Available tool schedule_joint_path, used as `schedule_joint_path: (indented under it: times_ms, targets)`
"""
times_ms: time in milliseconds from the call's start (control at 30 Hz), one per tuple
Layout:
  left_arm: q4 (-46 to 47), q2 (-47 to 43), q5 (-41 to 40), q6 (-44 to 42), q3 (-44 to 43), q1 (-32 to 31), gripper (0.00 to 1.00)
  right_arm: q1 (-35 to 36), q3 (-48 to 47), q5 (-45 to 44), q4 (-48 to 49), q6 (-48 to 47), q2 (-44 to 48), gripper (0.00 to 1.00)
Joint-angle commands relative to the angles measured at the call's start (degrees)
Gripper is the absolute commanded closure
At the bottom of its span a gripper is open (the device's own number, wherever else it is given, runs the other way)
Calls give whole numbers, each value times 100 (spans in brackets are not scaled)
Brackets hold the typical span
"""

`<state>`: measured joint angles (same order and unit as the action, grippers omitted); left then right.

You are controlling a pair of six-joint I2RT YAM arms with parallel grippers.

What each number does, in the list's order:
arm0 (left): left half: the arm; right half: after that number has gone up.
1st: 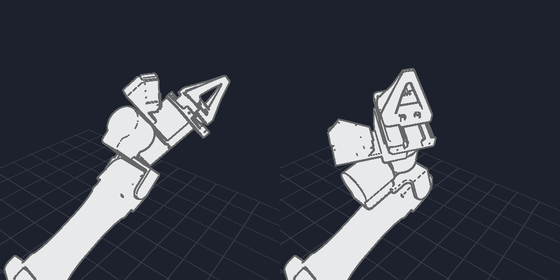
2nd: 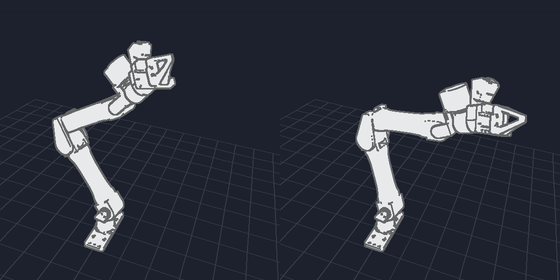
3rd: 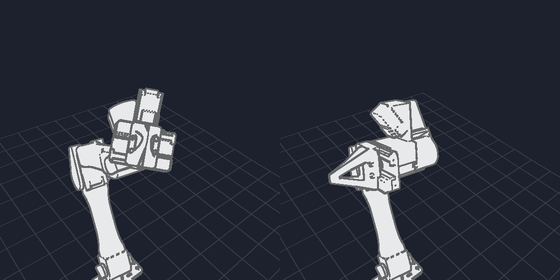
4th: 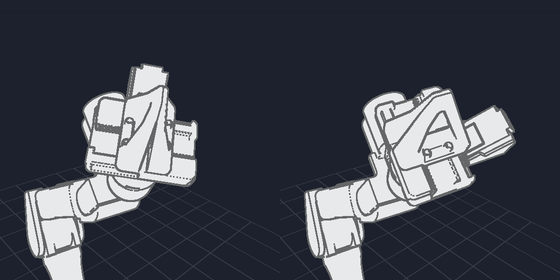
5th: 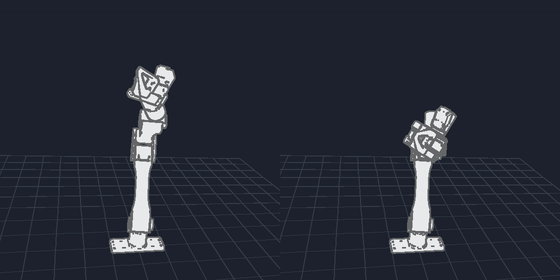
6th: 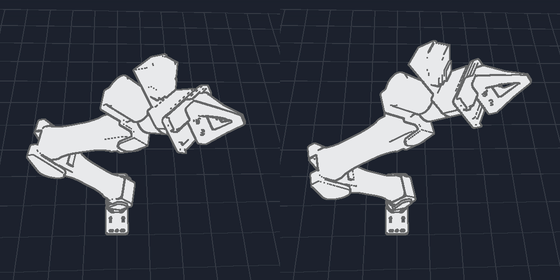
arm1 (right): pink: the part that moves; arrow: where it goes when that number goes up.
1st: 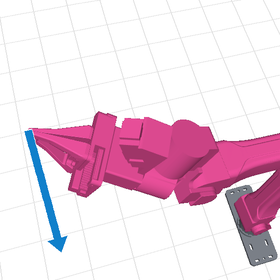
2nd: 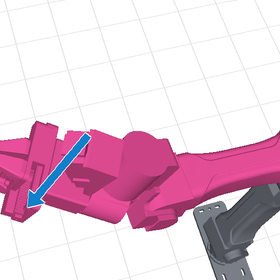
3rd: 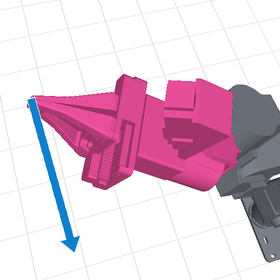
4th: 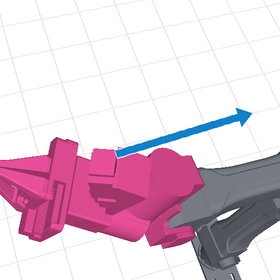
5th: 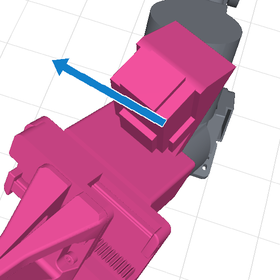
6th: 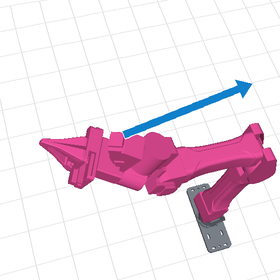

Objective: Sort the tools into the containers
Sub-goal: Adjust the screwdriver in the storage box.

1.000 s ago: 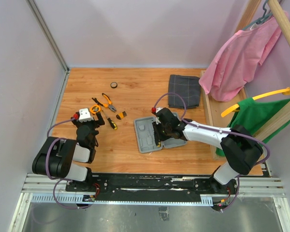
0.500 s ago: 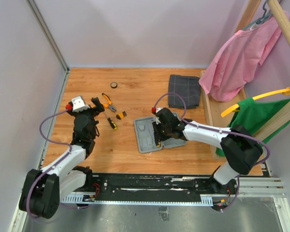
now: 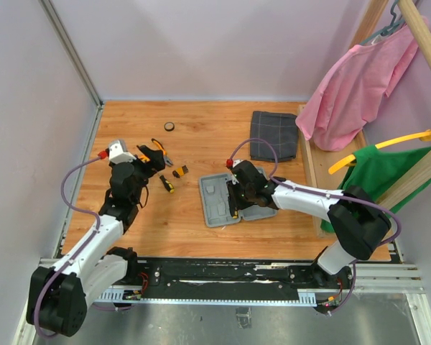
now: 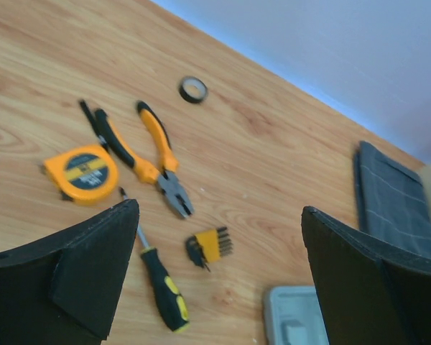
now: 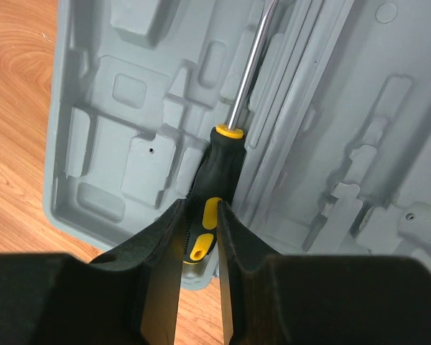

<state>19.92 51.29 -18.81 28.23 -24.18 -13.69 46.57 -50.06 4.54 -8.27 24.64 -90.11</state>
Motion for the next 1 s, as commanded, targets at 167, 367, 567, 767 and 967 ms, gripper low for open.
schedule_joint_path:
  times_ms: [167, 367, 567, 767, 967]
  targets:
    - [-832, 1247, 1970, 1584, -719, -162, 4, 81, 286, -62, 115, 336, 72, 76]
    - [-911, 1734, 1641, 2023, -859, -891, 6, 78, 420, -194, 212, 518, 24, 78]
    - [-1159, 2364, 1226, 2008, -1341, -1784, 8, 88, 560, 22, 426, 407, 343, 76]
    - [-1168, 3223, 1436, 2020, -1975, -2115, 15, 90, 532, -97, 235, 333, 642, 76]
    - [-1175, 4077, 1800, 2052, -2523, -2221, 34, 91, 585, -43, 279, 394, 586, 76]
